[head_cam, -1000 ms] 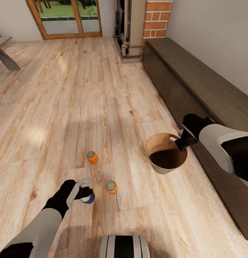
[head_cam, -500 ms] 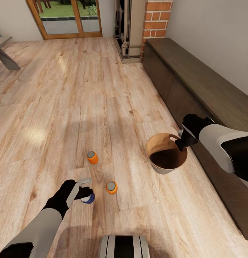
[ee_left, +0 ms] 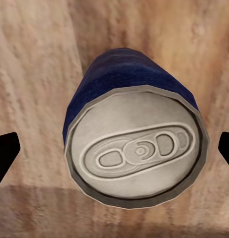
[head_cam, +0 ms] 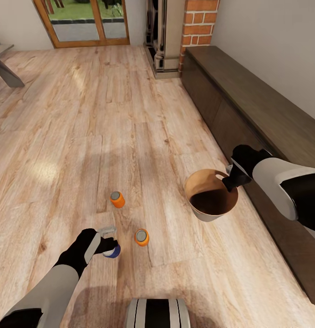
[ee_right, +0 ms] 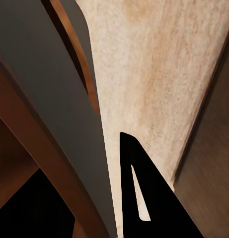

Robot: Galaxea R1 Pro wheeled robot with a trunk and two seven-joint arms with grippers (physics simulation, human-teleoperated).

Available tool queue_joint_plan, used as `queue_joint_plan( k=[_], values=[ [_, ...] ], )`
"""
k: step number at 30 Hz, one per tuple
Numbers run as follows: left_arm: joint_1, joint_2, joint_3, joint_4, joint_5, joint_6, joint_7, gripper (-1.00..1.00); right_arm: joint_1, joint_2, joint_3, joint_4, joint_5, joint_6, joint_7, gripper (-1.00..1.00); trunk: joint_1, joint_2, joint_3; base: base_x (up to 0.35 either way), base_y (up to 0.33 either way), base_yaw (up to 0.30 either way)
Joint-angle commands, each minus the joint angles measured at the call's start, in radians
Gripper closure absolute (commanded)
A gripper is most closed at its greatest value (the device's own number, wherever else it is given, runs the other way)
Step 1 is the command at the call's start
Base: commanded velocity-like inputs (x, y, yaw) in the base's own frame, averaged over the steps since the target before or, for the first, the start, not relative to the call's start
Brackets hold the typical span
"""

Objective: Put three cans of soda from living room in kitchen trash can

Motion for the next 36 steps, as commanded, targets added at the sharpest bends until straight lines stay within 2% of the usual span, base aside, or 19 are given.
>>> queue_joint_plan(
  k=[1,8,13,22,23,34,36],
  values=[
    [0.0,0.0,0.0,0.0,0.0,0.0,0.0,-1.0,0.0,0.0,-0.007,0.0,-0.008,0.002,0.0,1.0,0.0,0.0,0.0,0.0,0.0,0.0],
    [0.0,0.0,0.0,0.0,0.001,0.0,0.0,-1.0,0.0,0.001,-0.006,0.0,-0.008,0.002,0.0,1.0,0.0,0.0,0.0,0.0,0.0,0.0],
    [0.0,0.0,0.0,0.0,0.0,0.0,0.0,-1.0,0.0,0.001,-0.006,0.0,-0.008,0.002,0.0,1.0,0.002,-0.001,-0.019,0.0,0.0,0.0],
    [0.0,0.0,0.0,-0.001,0.0,0.0,0.0,-1.0,0.0,0.001,-0.006,0.0,-0.008,0.002,0.0,1.0,0.002,-0.001,-0.019,0.0,0.0,0.0],
    [0.0,0.0,-0.001,-0.001,0.0,0.0,0.0,1.0,0.0,0.001,-0.006,0.0,-0.008,0.002,0.0,1.0,0.002,-0.001,-0.019,0.0,0.0,0.0],
    [0.0,0.0,0.0,-0.001,0.001,0.002,-0.008,1.0,0.0,0.001,-0.006,0.0,-0.008,0.002,0.0,1.0,0.002,-0.001,-0.019,0.0,0.0,0.0],
    [0.0,0.0,0.0,0.0,0.0,0.002,-0.005,1.0,0.0,0.001,-0.006,0.0,-0.008,0.002,0.0,1.0,0.001,-0.001,-0.012,0.0,0.0,0.0]
  ],
)
